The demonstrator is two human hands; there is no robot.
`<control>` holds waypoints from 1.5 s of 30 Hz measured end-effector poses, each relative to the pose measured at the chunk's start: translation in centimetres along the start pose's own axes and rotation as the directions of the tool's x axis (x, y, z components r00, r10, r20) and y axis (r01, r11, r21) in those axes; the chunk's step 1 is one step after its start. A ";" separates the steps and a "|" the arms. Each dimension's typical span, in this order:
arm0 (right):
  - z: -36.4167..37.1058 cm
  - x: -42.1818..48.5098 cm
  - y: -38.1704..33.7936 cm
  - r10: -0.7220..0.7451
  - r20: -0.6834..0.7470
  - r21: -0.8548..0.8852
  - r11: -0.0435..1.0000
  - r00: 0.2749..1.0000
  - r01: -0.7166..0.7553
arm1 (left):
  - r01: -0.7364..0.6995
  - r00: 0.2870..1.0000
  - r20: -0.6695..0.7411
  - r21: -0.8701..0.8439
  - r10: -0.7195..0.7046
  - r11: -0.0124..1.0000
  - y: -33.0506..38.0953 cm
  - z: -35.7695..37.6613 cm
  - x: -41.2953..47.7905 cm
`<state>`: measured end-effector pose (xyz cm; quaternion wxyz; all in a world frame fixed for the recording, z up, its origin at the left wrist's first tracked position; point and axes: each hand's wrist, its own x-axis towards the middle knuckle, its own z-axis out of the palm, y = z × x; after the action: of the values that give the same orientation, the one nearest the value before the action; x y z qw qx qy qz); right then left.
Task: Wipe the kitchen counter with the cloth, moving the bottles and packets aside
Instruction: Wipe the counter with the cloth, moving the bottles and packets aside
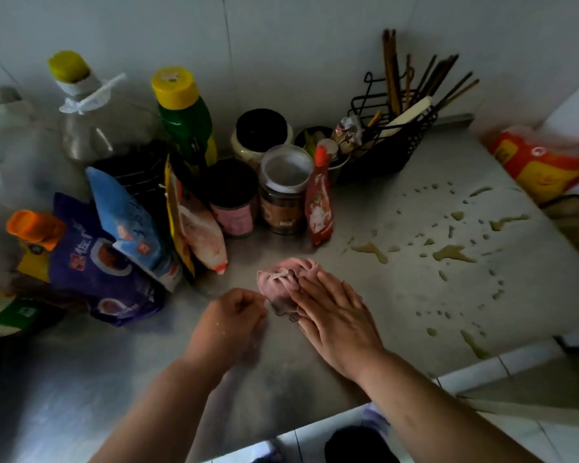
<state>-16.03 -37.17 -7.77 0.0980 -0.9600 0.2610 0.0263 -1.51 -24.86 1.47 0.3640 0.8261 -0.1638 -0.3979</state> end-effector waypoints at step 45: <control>-1.8 9.7 8.4 -0.023 0.013 0.088 0.996 1.000 0.022 | 0.157 0.785 -0.620 0.174 -0.016 0.972 -1.1 3.6 0.9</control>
<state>-11.90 -49.48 -8.50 0.1421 -0.9575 0.2504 0.0203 -3.81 -26.31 -1.30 0.2866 0.9515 -0.0404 -0.1040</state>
